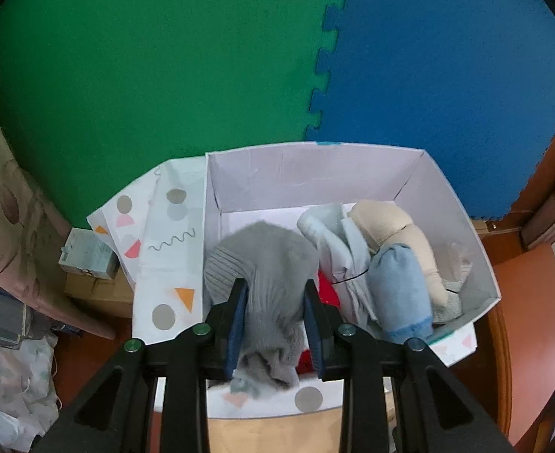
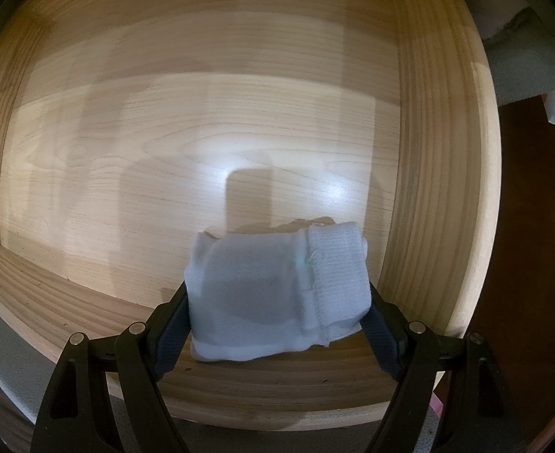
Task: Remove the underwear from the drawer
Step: 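Open the left tool and move it back over the empty drawer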
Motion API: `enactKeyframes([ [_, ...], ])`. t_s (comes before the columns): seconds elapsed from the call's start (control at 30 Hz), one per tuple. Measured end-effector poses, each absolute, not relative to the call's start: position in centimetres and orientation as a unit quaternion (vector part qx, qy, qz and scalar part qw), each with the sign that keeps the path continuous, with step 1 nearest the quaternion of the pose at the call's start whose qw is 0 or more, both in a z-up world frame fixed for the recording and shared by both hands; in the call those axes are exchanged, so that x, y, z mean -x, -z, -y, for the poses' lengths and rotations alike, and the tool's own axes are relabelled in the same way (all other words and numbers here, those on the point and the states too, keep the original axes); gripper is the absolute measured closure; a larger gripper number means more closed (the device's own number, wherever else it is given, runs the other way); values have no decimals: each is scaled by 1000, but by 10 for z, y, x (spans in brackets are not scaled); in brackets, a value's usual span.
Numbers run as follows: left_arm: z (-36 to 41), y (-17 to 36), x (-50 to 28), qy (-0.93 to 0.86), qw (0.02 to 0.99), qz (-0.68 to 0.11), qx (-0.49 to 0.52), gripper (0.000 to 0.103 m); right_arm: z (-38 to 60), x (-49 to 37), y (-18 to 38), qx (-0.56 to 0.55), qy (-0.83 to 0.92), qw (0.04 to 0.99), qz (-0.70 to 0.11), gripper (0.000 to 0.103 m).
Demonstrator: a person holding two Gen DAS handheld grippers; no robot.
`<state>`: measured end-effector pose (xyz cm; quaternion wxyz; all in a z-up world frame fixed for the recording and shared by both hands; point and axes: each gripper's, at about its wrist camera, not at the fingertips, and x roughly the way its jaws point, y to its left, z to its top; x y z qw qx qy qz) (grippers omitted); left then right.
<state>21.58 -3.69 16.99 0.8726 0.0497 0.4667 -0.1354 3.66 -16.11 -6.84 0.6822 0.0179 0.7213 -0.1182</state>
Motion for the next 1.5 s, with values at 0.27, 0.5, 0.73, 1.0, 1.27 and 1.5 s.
enactKeyframes([
  [0.27, 46, -147, -227, 132, 866, -478, -64, 74, 162, -36, 68, -19, 119, 682, -721, 25],
  [0.5, 46, -149, -227, 130, 867, -477, -67, 70, 163, -36, 68, -19, 119, 682, -721, 25],
  [0.73, 49, -152, -222, 133, 863, -480, -87, 54, 163, -37, 68, -17, 121, 682, -721, 25],
  [1.0, 46, -164, -214, 137, 867, -470, -94, 51, 163, -36, 67, -17, 123, 683, -720, 25],
  [1.27, 37, -182, -201, 142, 872, -461, -86, 49, 164, -37, 67, -18, 124, 683, -720, 25],
  [1.5, 22, -186, -181, 148, 868, -465, -93, 49, 165, -37, 67, -18, 123, 683, -720, 25],
])
